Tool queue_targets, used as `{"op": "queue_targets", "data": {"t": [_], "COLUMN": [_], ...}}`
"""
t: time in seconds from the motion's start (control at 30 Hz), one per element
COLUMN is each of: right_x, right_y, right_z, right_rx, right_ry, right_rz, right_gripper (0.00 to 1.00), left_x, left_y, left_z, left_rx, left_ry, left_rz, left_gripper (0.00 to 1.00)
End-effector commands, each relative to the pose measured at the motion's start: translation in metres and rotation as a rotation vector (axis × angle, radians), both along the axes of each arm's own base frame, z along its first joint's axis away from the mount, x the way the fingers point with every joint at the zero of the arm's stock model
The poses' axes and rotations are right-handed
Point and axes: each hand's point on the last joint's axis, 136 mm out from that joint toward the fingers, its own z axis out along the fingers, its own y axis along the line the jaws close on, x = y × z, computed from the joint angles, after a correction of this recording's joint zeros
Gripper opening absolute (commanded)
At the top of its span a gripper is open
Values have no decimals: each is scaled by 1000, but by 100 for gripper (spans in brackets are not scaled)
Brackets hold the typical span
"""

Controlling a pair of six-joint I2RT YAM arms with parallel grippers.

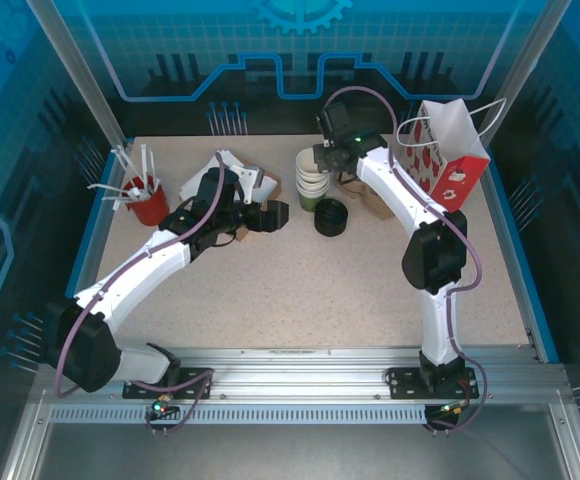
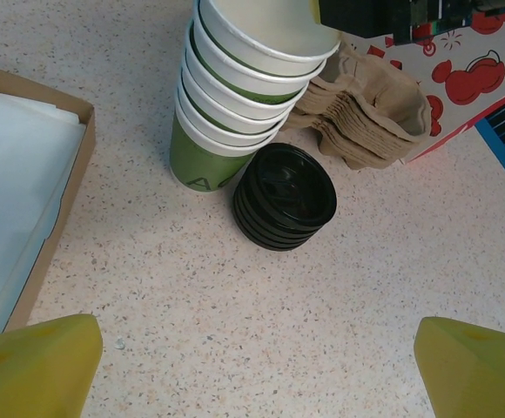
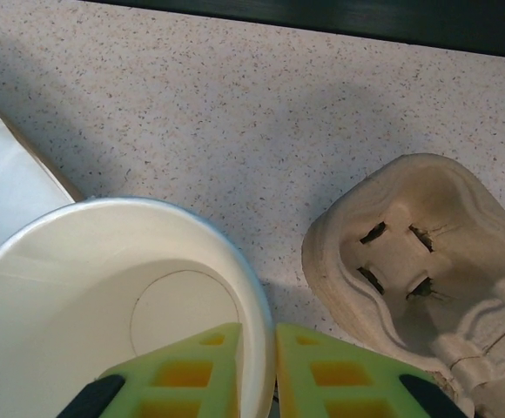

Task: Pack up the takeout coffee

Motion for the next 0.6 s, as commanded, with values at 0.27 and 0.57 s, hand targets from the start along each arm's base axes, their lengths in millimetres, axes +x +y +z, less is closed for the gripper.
{"op": "queue_targets", "data": {"t": [0.27,0.57], "right_x": [5,5], "right_y": [-4,0], "right_z": [0,30], "right_rx": [4,59], "right_ry": [14,-34], "right_rz": [-15,-6], "right_gripper": [9,6], "left_x": [0,-1], "left_y": [-3,-2], "left_z": [14,6], "left_rx": [20,30], "left_ry": [-39,-27], "left_rz": [-15,-7], "left_gripper": [94,95]}}
